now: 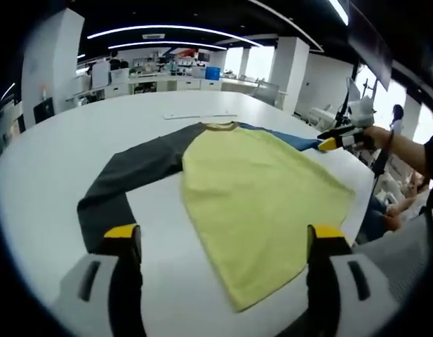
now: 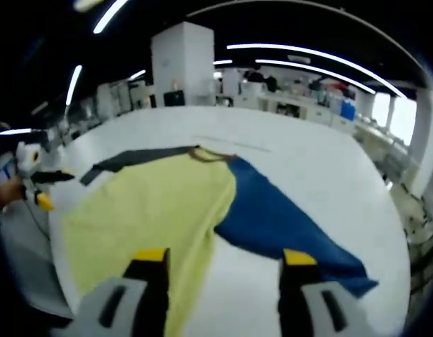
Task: Fold the garment on the visible template until the final outline fits inside the template.
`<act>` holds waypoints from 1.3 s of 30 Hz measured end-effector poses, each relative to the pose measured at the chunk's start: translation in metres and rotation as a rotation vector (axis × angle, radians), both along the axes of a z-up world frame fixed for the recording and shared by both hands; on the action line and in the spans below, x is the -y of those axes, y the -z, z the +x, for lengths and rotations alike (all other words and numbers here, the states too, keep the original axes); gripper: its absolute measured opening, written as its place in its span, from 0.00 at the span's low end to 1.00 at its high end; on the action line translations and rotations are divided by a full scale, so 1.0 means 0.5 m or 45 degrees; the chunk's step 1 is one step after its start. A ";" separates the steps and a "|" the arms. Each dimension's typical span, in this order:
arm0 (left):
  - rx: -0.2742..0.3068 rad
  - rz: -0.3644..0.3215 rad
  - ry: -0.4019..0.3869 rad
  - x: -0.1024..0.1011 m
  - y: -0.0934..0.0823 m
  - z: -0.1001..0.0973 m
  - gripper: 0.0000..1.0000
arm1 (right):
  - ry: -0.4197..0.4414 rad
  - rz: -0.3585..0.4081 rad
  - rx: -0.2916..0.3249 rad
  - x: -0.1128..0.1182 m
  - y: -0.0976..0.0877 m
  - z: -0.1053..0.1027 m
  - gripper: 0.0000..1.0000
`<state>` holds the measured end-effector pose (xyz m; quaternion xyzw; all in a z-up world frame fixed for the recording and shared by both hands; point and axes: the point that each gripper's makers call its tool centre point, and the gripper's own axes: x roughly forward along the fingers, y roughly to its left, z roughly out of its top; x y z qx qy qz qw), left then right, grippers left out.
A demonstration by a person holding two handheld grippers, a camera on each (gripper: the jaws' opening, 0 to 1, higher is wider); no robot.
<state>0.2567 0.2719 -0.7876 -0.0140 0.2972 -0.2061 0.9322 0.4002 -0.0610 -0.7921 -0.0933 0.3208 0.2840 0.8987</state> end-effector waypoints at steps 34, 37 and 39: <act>-0.038 0.054 -0.054 -0.014 0.015 -0.008 0.84 | -0.244 -0.144 -0.014 -0.058 0.088 0.083 0.08; -0.047 0.055 -0.066 -0.020 0.019 -0.010 0.84 | -0.287 -0.182 -0.011 -0.066 0.098 0.079 0.07; -0.067 0.061 -0.067 -0.022 0.025 -0.014 0.83 | -0.308 -0.207 -0.014 -0.068 0.104 0.079 0.07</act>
